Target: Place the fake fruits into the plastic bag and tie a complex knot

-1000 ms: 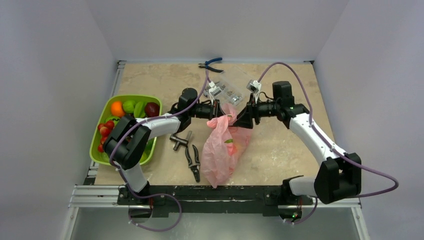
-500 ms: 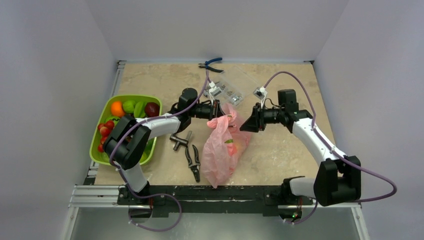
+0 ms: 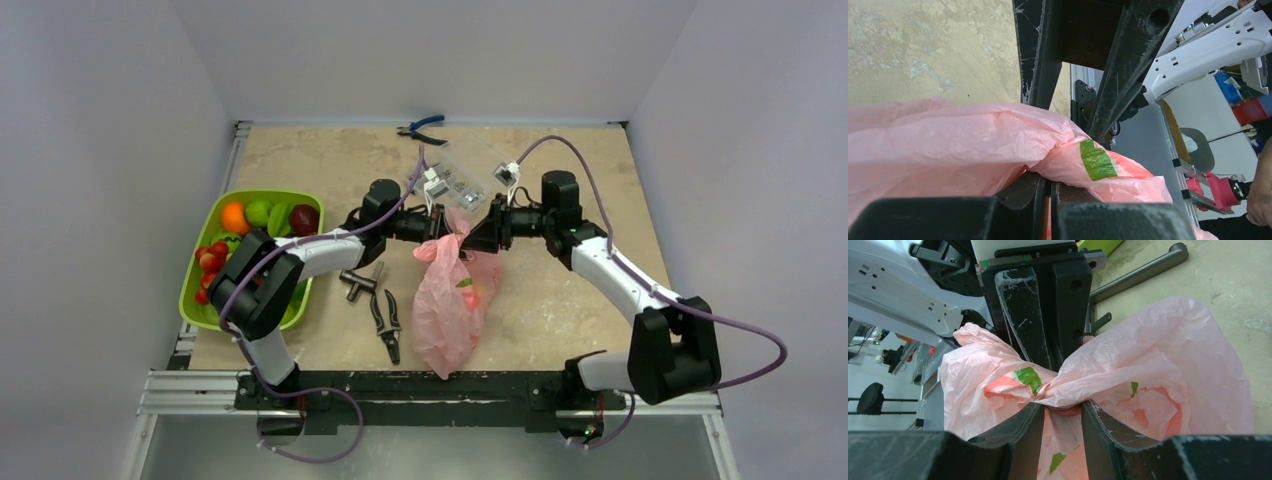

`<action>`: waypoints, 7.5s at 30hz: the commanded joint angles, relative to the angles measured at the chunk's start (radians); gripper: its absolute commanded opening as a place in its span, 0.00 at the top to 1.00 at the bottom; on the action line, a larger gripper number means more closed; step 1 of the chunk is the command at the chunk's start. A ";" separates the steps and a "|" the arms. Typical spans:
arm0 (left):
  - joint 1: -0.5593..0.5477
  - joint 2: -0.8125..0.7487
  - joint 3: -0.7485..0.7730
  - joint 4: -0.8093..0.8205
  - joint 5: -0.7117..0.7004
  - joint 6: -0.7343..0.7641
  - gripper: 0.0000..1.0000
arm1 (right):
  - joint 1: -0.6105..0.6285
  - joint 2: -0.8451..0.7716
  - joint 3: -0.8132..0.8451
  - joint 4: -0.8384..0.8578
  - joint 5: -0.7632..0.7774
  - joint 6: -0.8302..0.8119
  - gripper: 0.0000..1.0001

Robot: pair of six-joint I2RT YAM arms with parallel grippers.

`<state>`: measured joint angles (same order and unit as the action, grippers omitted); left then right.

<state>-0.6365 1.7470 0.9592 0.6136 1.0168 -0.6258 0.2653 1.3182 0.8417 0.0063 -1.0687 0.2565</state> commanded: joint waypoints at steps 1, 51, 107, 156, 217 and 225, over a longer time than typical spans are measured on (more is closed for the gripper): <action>-0.021 -0.014 0.022 0.034 0.019 0.037 1.00 | 0.036 0.024 0.006 0.158 0.007 0.085 0.66; 0.025 -0.062 -0.009 -0.115 0.035 0.155 0.73 | -0.043 0.005 0.119 -0.433 -0.078 -0.443 1.00; 0.255 -0.463 0.065 -1.154 -0.125 1.079 0.12 | -0.035 0.024 0.166 -0.623 -0.040 -0.665 1.00; 0.115 -0.470 0.235 -1.140 -0.769 0.781 1.00 | -0.123 -0.103 0.245 -0.808 0.335 -0.862 1.00; 0.239 -0.278 0.149 -1.078 -0.587 0.558 1.00 | -0.102 -0.069 0.022 -0.455 0.748 -0.576 1.00; 0.348 -0.298 0.102 -1.116 -0.655 0.539 1.00 | -0.175 -0.128 -0.003 -0.517 0.900 -0.772 1.00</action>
<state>-0.3893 1.4773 1.0935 -0.4728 0.4858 -0.0402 0.1699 1.2438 0.8745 -0.4763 -0.4355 -0.4076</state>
